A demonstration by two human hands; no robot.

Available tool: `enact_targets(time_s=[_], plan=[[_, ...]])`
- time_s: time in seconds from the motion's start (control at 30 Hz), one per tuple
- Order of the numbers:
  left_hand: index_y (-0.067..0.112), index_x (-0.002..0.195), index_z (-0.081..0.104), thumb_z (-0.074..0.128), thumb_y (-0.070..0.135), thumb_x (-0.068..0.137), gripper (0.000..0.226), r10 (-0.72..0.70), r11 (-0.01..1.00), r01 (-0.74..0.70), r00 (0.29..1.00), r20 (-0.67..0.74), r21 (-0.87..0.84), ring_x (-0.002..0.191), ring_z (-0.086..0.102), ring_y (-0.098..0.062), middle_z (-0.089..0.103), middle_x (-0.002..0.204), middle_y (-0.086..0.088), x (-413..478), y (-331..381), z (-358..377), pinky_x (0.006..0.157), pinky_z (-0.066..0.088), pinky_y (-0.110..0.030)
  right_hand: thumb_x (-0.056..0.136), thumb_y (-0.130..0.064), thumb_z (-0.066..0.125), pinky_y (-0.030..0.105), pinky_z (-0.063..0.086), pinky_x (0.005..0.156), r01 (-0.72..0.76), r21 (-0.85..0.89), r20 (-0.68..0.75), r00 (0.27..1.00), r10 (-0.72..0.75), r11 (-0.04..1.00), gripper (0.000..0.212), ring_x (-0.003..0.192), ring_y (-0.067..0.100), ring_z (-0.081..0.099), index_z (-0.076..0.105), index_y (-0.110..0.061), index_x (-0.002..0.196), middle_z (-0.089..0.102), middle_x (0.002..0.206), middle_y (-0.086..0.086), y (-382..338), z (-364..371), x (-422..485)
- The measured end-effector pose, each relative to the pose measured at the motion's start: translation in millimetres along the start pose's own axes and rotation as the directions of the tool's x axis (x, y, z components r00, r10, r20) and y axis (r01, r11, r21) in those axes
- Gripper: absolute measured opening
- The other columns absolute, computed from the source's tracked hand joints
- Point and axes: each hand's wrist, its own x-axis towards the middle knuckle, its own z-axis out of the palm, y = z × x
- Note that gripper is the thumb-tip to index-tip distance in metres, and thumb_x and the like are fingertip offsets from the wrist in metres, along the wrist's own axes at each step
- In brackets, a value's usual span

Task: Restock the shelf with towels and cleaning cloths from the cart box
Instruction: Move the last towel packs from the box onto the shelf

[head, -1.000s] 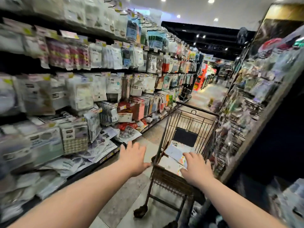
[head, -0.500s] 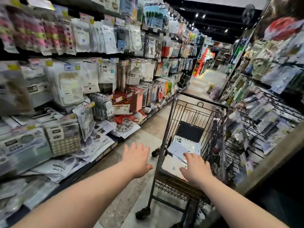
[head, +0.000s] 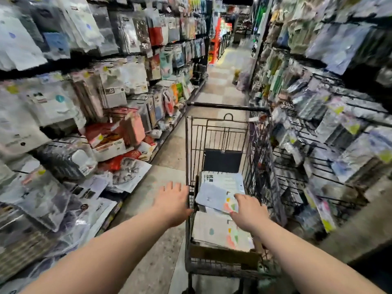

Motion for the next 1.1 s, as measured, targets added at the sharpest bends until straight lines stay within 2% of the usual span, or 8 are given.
enact_targets(time_s=[0.13, 0.3, 0.43, 0.57, 0.8, 0.93, 1.03, 1.1], plan=[[0.018, 0.14, 0.034, 0.048, 0.057, 0.086, 0.068, 0.109, 0.994, -0.11, 0.993, 0.038, 0.023, 0.131, 0.034, -0.03, 0.041, 0.14, -0.008, 51, 25, 2, 0.108, 0.03, -0.044, 0.09, -0.041, 0.046, 0.045, 0.033, 0.108, -0.106, 0.061, 0.036, 0.994, 0.104, 0.993, 0.059, 0.135, 0.027, 0.034, 0.029, -0.021, 0.143, 0.038, 0.146, 0.003, 32, 6, 18], [0.017, 0.142, 0.032, 0.048, 0.057, 0.087, 0.07, 0.27, 0.958, -0.277, 0.959, 0.086, 0.079, 0.133, 0.033, -0.03, 0.04, 0.143, -0.009, 107, 57, 20, 0.111, 0.028, -0.042, 0.087, -0.036, 0.049, 0.042, 0.044, 0.095, -0.247, 0.207, 0.137, 0.965, 0.221, 0.947, 0.045, 0.121, 0.031, 0.049, 0.042, -0.019, 0.128, 0.05, 0.132, 0.009, 62, 28, 31], [0.018, 0.14, 0.033, 0.048, 0.057, 0.086, 0.068, 0.387, 0.903, -0.407, 0.909, 0.154, 0.139, 0.133, 0.033, -0.03, 0.039, 0.142, -0.008, 151, 76, 41, 0.111, 0.027, -0.044, 0.086, -0.035, 0.052, 0.04, 0.046, 0.09, -0.367, 0.283, 0.223, 0.924, 0.312, 0.886, 0.04, 0.117, 0.032, 0.052, 0.043, -0.018, 0.122, 0.049, 0.128, 0.01, 79, 54, 44], [0.018, 0.141, 0.03, 0.044, 0.058, 0.088, 0.067, 0.505, 0.816, -0.547, 0.831, 0.232, 0.186, 0.134, 0.031, -0.031, 0.037, 0.144, -0.008, 211, 90, 62, 0.111, 0.027, -0.045, 0.087, -0.037, 0.053, 0.041, 0.044, 0.095, -0.505, 0.286, 0.312, 0.853, 0.419, 0.814, 0.045, 0.122, 0.031, 0.048, 0.04, -0.018, 0.126, 0.046, 0.133, 0.009, 81, 75, 70], [0.018, 0.138, 0.033, 0.046, 0.058, 0.087, 0.066, 0.615, 0.687, -0.706, 0.692, 0.379, 0.172, 0.134, 0.033, -0.03, 0.038, 0.144, -0.008, 316, 95, 102, 0.107, 0.03, -0.043, 0.089, -0.038, 0.053, 0.039, 0.043, 0.098, -0.706, 0.332, 0.457, 0.701, 0.548, 0.625, 0.057, 0.126, 0.031, 0.047, 0.034, -0.017, 0.138, 0.041, 0.138, 0.01, 68, 112, 138], [0.017, 0.143, 0.027, 0.048, 0.055, 0.088, 0.07, 0.609, 0.642, -0.747, 0.634, 0.478, 0.173, 0.137, 0.029, -0.031, 0.034, 0.147, -0.009, 370, 90, 132, 0.11, 0.028, -0.044, 0.092, -0.036, 0.046, 0.037, 0.042, 0.097, -0.801, 0.398, 0.555, 0.599, 0.577, 0.447, 0.055, 0.127, 0.032, 0.046, 0.031, -0.016, 0.141, 0.04, 0.139, 0.011, 50, 148, 168], [0.016, 0.143, 0.027, 0.049, 0.055, 0.087, 0.071, 0.612, 0.618, -0.769, 0.601, 0.514, 0.163, 0.136, 0.031, -0.031, 0.036, 0.145, -0.009, 399, 87, 155, 0.11, 0.029, -0.045, 0.088, -0.034, 0.046, 0.038, 0.046, 0.098, -0.836, 0.425, 0.631, 0.549, 0.548, 0.348, 0.047, 0.124, 0.033, 0.048, 0.042, -0.013, 0.13, 0.043, 0.133, 0.013, 36, 180, 187], [0.016, 0.144, 0.026, 0.048, 0.054, 0.088, 0.072, 0.603, 0.605, -0.779, 0.582, 0.545, 0.161, 0.135, 0.032, -0.032, 0.035, 0.145, -0.01, 413, 87, 171, 0.109, 0.03, -0.044, 0.087, -0.032, 0.049, 0.037, 0.046, 0.096, -0.869, 0.42, 0.679, 0.492, 0.545, 0.262, 0.044, 0.121, 0.032, 0.05, 0.043, -0.012, 0.126, 0.046, 0.131, 0.014, 30, 198, 198]])
